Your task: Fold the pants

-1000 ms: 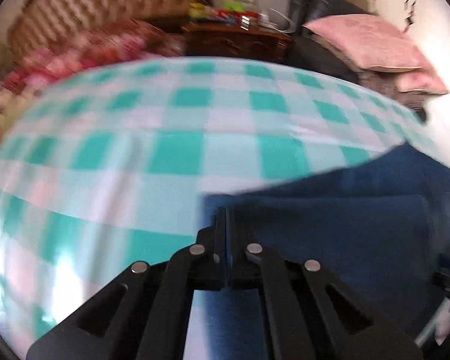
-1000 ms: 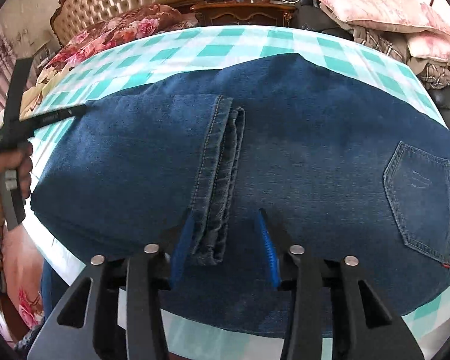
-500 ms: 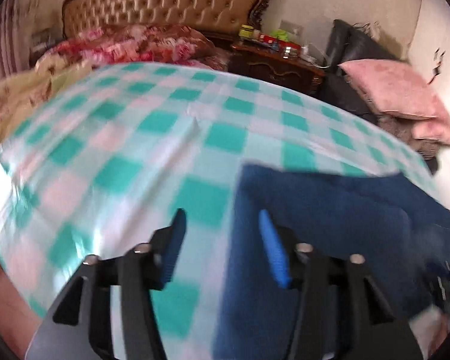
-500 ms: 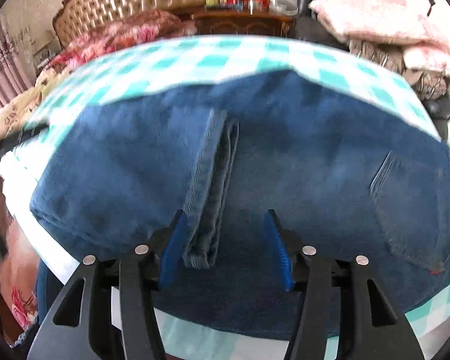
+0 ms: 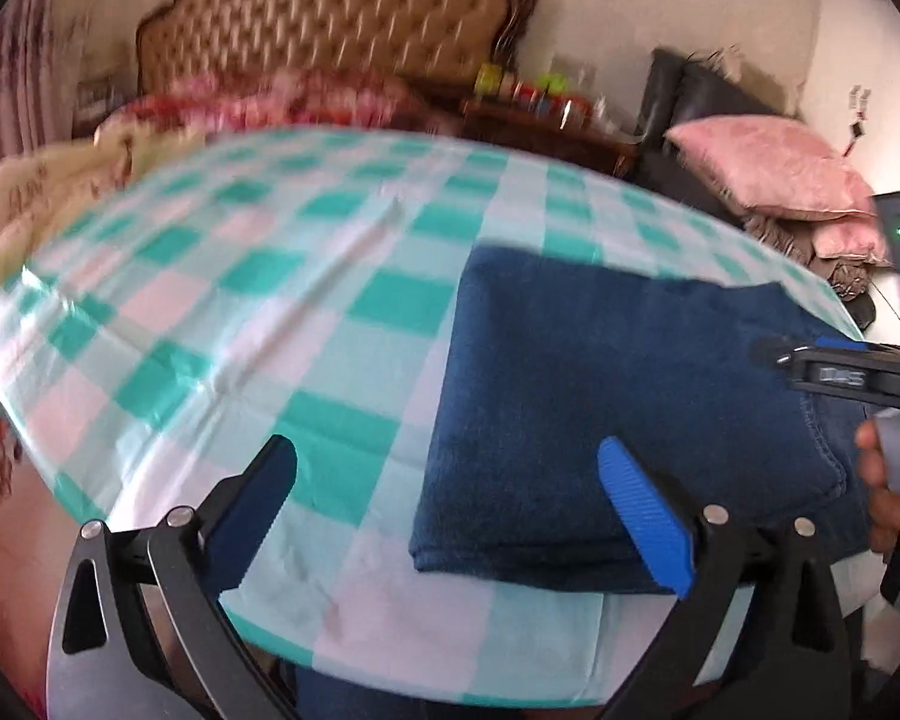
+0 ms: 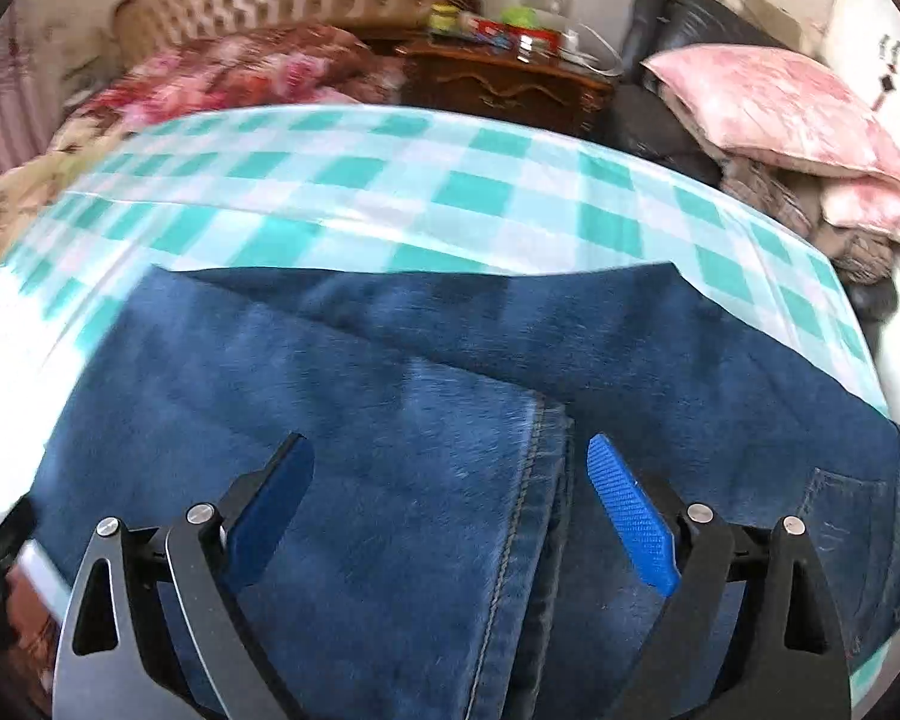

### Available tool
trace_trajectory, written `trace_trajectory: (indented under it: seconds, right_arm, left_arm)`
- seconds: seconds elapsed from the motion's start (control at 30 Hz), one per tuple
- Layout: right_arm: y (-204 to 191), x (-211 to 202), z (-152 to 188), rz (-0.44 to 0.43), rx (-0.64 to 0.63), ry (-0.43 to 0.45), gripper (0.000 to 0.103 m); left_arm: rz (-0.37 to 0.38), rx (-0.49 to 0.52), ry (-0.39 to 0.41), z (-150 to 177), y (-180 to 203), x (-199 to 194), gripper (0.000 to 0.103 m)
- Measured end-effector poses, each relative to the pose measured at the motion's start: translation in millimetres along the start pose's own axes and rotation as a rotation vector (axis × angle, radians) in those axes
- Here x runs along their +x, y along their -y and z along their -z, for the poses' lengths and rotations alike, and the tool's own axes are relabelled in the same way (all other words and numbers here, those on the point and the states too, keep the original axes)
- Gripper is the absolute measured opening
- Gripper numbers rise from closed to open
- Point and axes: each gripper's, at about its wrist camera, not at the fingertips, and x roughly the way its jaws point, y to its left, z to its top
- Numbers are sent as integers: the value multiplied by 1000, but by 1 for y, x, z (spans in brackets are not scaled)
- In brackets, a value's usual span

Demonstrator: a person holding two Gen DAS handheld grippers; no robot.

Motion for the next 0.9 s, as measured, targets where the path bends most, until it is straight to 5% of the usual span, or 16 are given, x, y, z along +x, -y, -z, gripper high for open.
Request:
trace_trajectory:
  seconds: [0.13,0.27,0.37,0.5,0.73,0.9]
  right_arm:
    - [0,20,7,33,-12,-60,91]
    - [21,28,16,-55,123,-60,98]
    - [16,25,17,-32,94,-46,98]
    - [17,25,20,-40,105,-38,98]
    - [18,26,19,-50,100,-29,98]
    - [15,10,17,-35,67,10,96]
  left_arm:
    - [-36,112,68,-1,14,-15,95]
    - [12,164,20,-2,28,-13,50]
    - [33,184,-1,1,33,-6,38]
    - [12,177,-79,9,29,12,39]
    - [2,174,-97,11,23,15,40]
    - [8,127,-120,13,14,19,51]
